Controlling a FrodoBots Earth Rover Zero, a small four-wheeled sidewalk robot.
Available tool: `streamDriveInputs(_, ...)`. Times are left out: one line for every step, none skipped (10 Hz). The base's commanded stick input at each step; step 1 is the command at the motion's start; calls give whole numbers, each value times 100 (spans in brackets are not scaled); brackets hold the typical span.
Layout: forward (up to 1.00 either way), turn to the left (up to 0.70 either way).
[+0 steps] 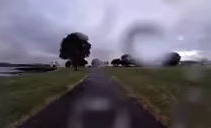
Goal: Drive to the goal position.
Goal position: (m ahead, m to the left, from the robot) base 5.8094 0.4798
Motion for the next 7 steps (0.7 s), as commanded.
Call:
streamDriveInputs(70,0)
streamDriveInputs(70,0)
streamDriveInputs(70,0)
streamDriveInputs(70,0)
streamDriveInputs(70,0)
streamDriveInputs(70,4)
streamDriveInputs(70,7)
